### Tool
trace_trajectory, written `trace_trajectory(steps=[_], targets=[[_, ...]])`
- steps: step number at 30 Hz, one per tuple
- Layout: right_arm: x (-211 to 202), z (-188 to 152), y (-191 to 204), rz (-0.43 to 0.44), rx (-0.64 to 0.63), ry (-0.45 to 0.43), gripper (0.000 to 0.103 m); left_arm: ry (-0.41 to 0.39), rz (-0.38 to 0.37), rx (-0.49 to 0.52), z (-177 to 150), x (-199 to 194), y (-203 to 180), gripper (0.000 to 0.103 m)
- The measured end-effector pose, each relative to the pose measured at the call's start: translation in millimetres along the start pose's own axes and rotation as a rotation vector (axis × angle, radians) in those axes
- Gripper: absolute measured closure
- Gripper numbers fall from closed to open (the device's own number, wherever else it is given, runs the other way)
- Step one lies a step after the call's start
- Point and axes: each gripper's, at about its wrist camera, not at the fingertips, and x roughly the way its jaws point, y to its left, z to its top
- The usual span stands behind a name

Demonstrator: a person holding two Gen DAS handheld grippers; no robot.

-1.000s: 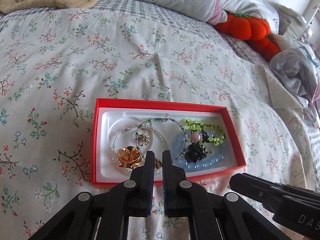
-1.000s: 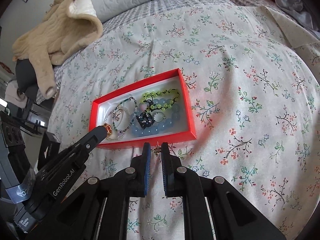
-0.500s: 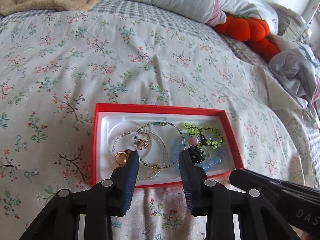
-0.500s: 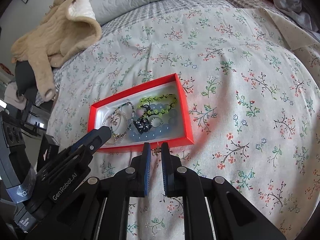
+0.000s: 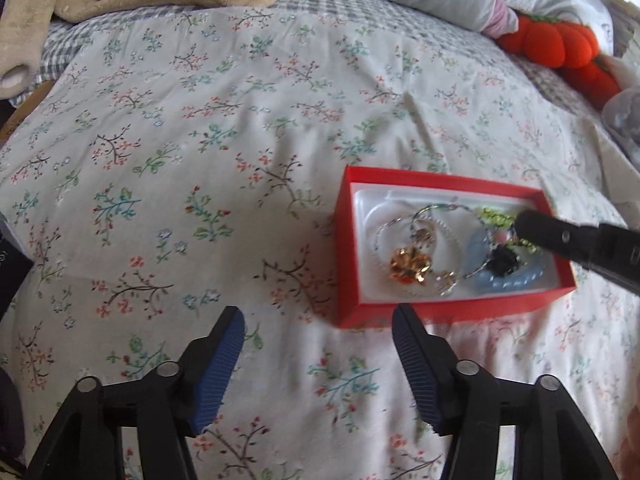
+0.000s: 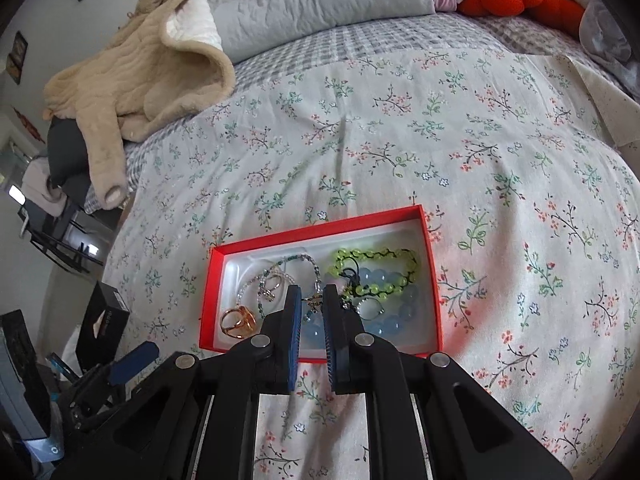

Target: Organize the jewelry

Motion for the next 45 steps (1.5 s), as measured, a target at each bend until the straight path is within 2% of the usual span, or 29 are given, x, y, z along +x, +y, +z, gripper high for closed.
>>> trace_trajectory(steps=[4,6,8,10,15,17,19,21,23,25,27,31,40,45], targets=[[8.2,5.0,10.7,0.026,-0.016,-0.018,0.091,-0.005,0.007,-0.01,-2.1,-2.8,3.3,0.018],[11.3,6.7,14.2,0.022,-0.015,-0.02,0.089,-0.012,0.024,-0.016,-3.1,-3.4,3.2,0.014],[11.4,6.5,15.0,0.016,-0.009,-0.022,0.074,-0.014,0.04,-0.013,-4.2,-4.4,2.3,0.011],[7.5,5.3,14.1,0.019,-0.001,-0.029,0.056,-0.01,0.05,0.001,-6.7,-4.7,0.0,0.011],[-16.2,-4.4,13.9,0.015,-0.045,-0.048,0.054,0.001,0.093,0.019,-17.6,-9.9,-3.3,0.003],[-27.0,-14.0,12.7,-0.019,-0.072,-0.05,0.049,0.0,0.101,0.033,-23.9,-12.7,-4.8,0.0],[-37.6,-26.6,8.8,-0.049,-0.089,-0.046,0.042,0.001,0.087,0.034,-29.8,-16.0,-6.1,0.0],[-47.3,-37.5,3.7,-0.078,-0.101,-0.04,0.039,-0.004,0.069,0.032,-36.4,-22.3,-8.1,0.0],[-58.6,-46.5,-2.9,-0.115,-0.101,-0.049,0.027,-0.014,0.062,0.042,-41.6,-28.4,-11.8,0.0],[-70.0,-55.7,-9.2,-0.152,-0.093,-0.069,0.01,-0.027,0.063,0.054,-47.5,-35.7,-15.7,0.0],[-79.1,-64.3,-14.5,-0.209,-0.08,-0.062,0.005,-0.032,0.065,0.057,-52.4,-41.3,-17.5,0.0],[-90.2,-82.3,-19.4,-0.277,-0.066,-0.04,0.003,-0.033,0.074,0.053,-57.0,-46.8,-18.0,0.0],[-106.7,-98.3,-7.2,-0.313,-0.113,-0.077,0.002,-0.07,0.115,0.041,-56.4,-58.3,-16.5,0.0],[-106.3,-100.2,-4.3,-0.312,-0.114,-0.066,0.002,-0.081,0.116,0.036,-56.3,-62.3,-18.5,0.0]])
